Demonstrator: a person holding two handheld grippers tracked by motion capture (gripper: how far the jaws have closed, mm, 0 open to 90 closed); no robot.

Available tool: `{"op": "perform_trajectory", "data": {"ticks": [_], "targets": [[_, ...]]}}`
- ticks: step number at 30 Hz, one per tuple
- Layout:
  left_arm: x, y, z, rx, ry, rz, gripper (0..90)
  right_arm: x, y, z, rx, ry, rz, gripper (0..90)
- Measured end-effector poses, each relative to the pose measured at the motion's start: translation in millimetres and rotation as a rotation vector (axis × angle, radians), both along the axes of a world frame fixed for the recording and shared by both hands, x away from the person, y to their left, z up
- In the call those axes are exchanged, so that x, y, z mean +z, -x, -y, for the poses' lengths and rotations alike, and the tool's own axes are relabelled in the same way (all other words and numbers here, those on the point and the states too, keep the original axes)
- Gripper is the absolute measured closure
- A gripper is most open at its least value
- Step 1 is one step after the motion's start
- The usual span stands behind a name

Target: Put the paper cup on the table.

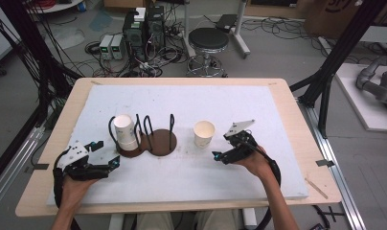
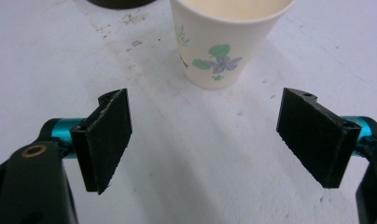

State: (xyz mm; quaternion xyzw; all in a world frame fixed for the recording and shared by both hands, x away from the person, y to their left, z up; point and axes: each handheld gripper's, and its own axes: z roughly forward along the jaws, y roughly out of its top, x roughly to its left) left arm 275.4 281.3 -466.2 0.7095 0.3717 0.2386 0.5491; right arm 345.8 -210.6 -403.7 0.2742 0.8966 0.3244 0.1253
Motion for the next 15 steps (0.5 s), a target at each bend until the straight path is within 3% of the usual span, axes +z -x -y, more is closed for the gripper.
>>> {"op": "perform_trajectory", "data": {"ticks": [3,4,5,6,7,10,13,14,15], "targets": [[0.1,0.1,0.4,0.003,-0.006,0.001,10.3,-3.0,7.0,7.6,-0.004,-0.037,0.037,18.6],[0.2,0.1,0.7,0.002,-0.009,0.002,10.3,-6.6,16.1,15.6,-0.024,-0.078,0.090,18.5],[0.3,0.3,1.1,0.002,-0.012,0.001,10.3,-6.6,16.1,15.6,-0.024,-0.078,0.090,18.5],[0.4,0.3,1.8,0.003,-0.019,0.004,10.3,-10.6,24.9,23.2,-0.039,-0.111,0.149,18.6],[0.4,0.4,2.0,0.005,-0.020,0.004,10.3,-13.2,28.6,27.3,-0.047,-0.139,0.174,18.6],[0.6,0.1,2.4,0.006,-0.013,0.008,10.3,-21.3,37.5,37.8,-0.092,-0.200,0.206,18.6],[0.5,-0.8,3.2,0.007,-0.012,0.009,10.3,-30.8,42.5,48.2,-0.158,-0.240,0.248,18.6],[0.6,-1.2,3.7,0.007,-0.020,0.006,10.3,-30.8,42.5,48.2,-0.158,-0.240,0.248,18.6],[0.5,-1.7,4.3,0.008,-0.021,0.006,10.3,-38.1,44.3,55.2,-0.206,-0.281,0.270,18.6]]}}
